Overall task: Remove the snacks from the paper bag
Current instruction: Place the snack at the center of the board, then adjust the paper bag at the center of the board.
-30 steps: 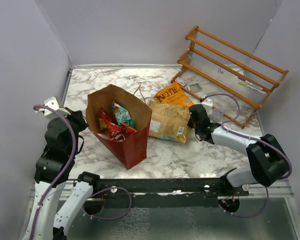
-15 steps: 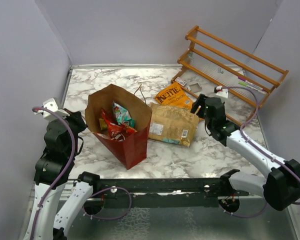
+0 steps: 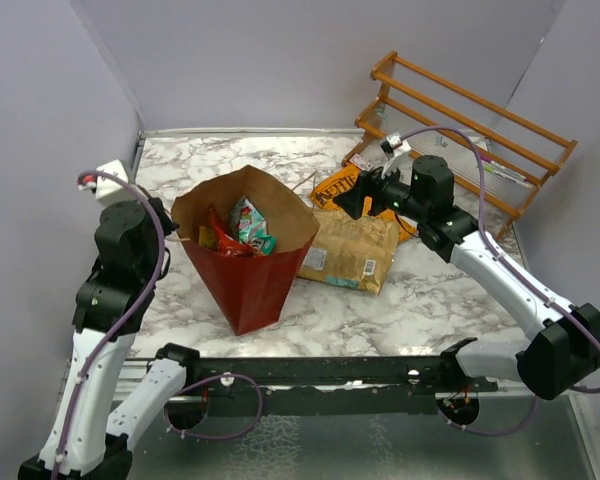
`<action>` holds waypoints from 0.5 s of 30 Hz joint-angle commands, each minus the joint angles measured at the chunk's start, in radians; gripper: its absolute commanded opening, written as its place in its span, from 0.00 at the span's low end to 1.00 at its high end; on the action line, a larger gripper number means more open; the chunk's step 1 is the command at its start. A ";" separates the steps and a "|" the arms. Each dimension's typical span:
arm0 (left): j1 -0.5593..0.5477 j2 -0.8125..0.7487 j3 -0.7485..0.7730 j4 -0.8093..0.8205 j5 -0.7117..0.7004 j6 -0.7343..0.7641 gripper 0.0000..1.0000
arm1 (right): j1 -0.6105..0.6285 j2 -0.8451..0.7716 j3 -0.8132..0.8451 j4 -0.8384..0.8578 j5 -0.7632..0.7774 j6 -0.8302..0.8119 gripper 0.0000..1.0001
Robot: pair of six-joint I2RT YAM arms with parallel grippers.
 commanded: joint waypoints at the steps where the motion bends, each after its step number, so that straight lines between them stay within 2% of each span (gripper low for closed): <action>1: -0.005 0.117 0.120 0.196 -0.065 0.150 0.00 | 0.001 -0.015 0.008 -0.077 -0.081 -0.044 0.74; 10: -0.003 0.341 0.233 0.361 0.058 0.361 0.00 | 0.001 -0.088 -0.018 -0.140 -0.062 -0.038 0.75; 15: -0.003 0.375 0.278 0.428 0.259 0.473 0.00 | 0.001 -0.086 -0.021 -0.132 -0.168 -0.037 0.75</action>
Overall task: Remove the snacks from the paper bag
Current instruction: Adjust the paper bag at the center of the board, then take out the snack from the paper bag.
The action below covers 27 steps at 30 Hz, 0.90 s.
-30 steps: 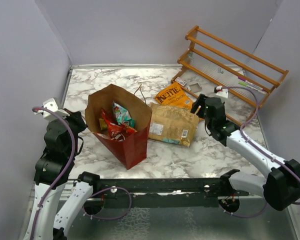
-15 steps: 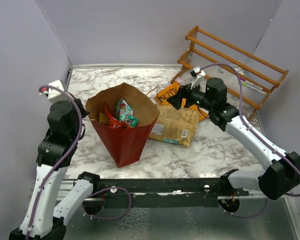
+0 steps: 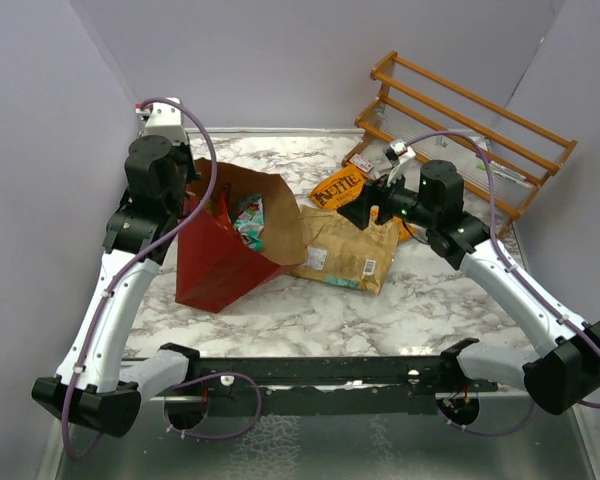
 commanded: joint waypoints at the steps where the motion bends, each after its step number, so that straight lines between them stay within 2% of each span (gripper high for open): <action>1: 0.002 -0.028 0.044 0.223 0.207 0.154 0.00 | 0.001 -0.005 -0.010 -0.011 -0.146 -0.009 0.75; 4: -0.006 -0.067 0.007 0.254 0.318 0.214 0.00 | 0.012 0.013 -0.019 0.013 -0.248 -0.018 0.75; 9: -0.031 -0.143 -0.096 0.308 0.497 0.208 0.00 | 0.103 0.048 -0.033 0.029 -0.287 -0.030 0.75; 18: -0.061 -0.297 -0.325 0.391 0.729 0.074 0.00 | 0.253 0.135 -0.095 0.132 -0.231 0.058 0.70; 22: -0.061 -0.297 -0.352 0.424 0.817 -0.051 0.00 | 0.357 0.218 -0.047 0.113 -0.161 0.068 0.60; 27: -0.060 -0.288 -0.357 0.422 0.911 -0.124 0.00 | 0.503 0.263 -0.022 0.156 -0.013 0.096 0.61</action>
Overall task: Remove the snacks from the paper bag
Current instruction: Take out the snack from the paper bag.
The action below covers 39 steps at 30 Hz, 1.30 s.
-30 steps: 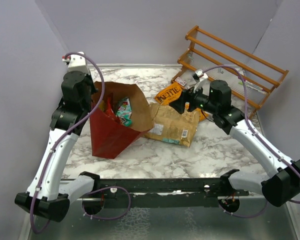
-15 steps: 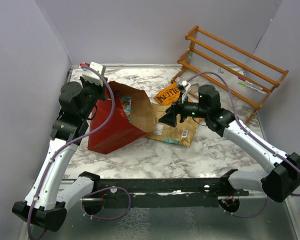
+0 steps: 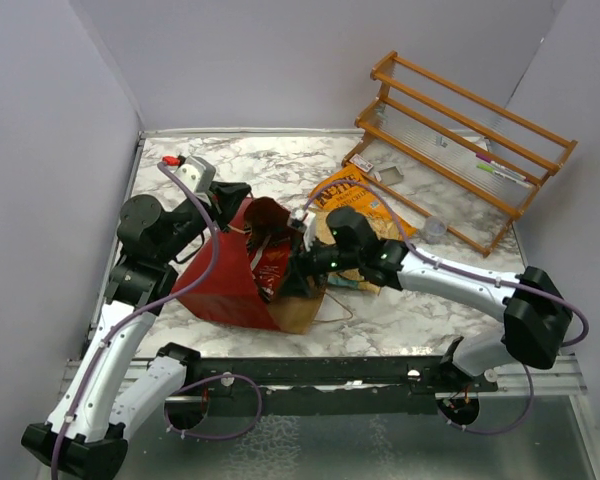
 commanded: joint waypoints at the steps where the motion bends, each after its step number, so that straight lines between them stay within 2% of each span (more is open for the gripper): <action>1: -0.006 -0.018 -0.005 0.099 0.128 -0.101 0.00 | 0.091 0.002 0.025 0.074 0.173 0.058 0.61; 4: -0.006 -0.055 -0.052 0.120 0.113 -0.108 0.00 | 0.091 -0.033 0.003 0.042 0.398 0.194 0.62; 6: -0.006 -0.079 -0.079 0.136 0.088 -0.115 0.00 | 0.092 -0.065 -0.027 0.026 0.453 0.285 0.62; 9: -0.006 -0.099 -0.104 0.163 0.058 -0.114 0.00 | 0.091 -0.119 -0.139 0.130 0.460 0.405 0.64; 13: -0.005 -0.103 -0.119 0.191 0.046 -0.115 0.00 | 0.092 -0.125 -0.222 0.269 0.489 0.529 0.81; 14: -0.005 -0.103 -0.124 0.202 0.046 -0.120 0.00 | 0.092 -0.109 -0.218 0.288 0.480 0.551 0.83; 18: -0.007 -0.111 -0.147 0.239 0.040 -0.133 0.00 | 0.091 0.004 -0.168 0.295 0.426 0.657 0.85; 23: -0.005 -0.135 -0.192 0.297 0.014 -0.161 0.00 | 0.113 0.132 -0.161 0.411 0.330 0.740 0.82; 26: -0.005 -0.147 -0.227 0.314 -0.014 -0.159 0.00 | 0.144 0.157 -0.150 0.413 0.352 0.742 0.73; 27: -0.005 -0.150 -0.234 0.316 -0.026 -0.155 0.00 | 0.149 0.158 -0.146 0.402 0.363 0.742 0.67; 29: -0.005 -0.156 -0.249 0.316 -0.052 -0.145 0.00 | 0.151 0.143 -0.145 0.381 0.389 0.728 0.44; 32: -0.006 -0.168 -0.269 0.314 -0.102 -0.128 0.00 | 0.151 0.095 -0.150 0.343 0.452 0.692 0.26; 35: -0.006 -0.185 -0.287 0.306 -0.156 -0.102 0.00 | 0.151 0.031 -0.163 0.313 0.527 0.655 0.14; 39: -0.005 -0.210 -0.294 0.275 -0.243 -0.069 0.00 | 0.151 -0.063 -0.176 0.293 0.611 0.575 0.06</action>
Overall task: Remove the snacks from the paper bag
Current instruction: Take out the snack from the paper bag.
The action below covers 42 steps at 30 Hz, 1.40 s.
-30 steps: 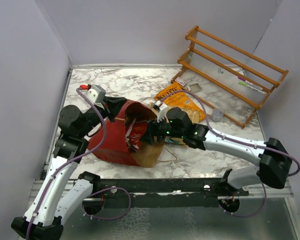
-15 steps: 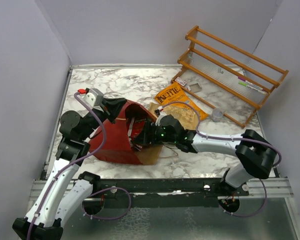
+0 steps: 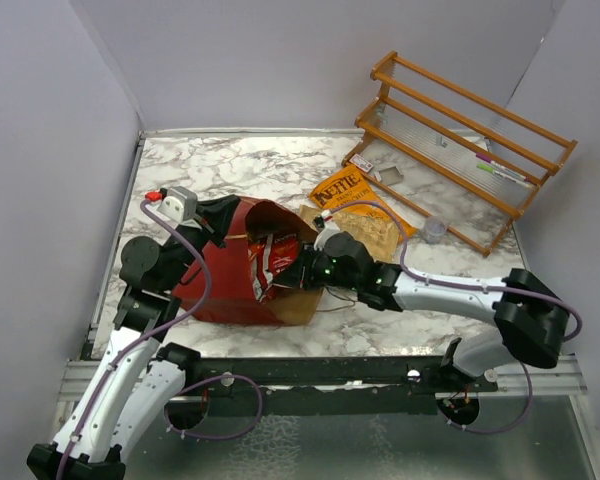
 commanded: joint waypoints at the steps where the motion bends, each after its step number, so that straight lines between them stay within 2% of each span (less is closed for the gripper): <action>1: 0.000 -0.042 -0.009 0.010 -0.149 0.050 0.00 | 0.005 -0.132 0.007 -0.022 0.144 -0.130 0.05; 5: 0.000 -0.079 -0.027 -0.004 -0.224 0.055 0.00 | 0.005 -0.216 0.022 -0.023 0.149 -0.289 0.01; 12: 0.001 -0.111 -0.031 -0.024 -0.345 0.054 0.00 | 0.004 -0.376 0.051 -0.071 0.181 -0.529 0.01; 18: 0.001 -0.125 -0.032 -0.045 -0.418 0.053 0.00 | 0.004 -0.573 -0.010 0.028 0.228 -0.693 0.01; 23: 0.000 -0.119 -0.033 -0.047 -0.421 0.057 0.00 | 0.004 -0.607 0.049 0.002 0.398 -0.781 0.01; 28: 0.001 -0.117 -0.034 -0.048 -0.423 0.061 0.00 | 0.003 -0.548 0.107 -0.015 0.739 -0.837 0.01; 32: 0.000 -0.129 -0.040 -0.042 -0.437 0.064 0.00 | -0.015 -0.470 0.091 0.044 0.858 -0.920 0.01; 35: 0.000 -0.127 -0.037 -0.055 -0.454 0.068 0.00 | -0.101 -0.400 0.134 -0.005 0.757 -0.851 0.01; 39: 0.002 -0.137 -0.044 -0.048 -0.451 0.069 0.00 | -0.304 -0.276 0.231 -0.065 0.433 -0.700 0.01; 42: 0.002 -0.138 -0.038 -0.064 -0.461 0.067 0.00 | -0.357 -0.152 0.364 -0.141 0.346 -0.683 0.02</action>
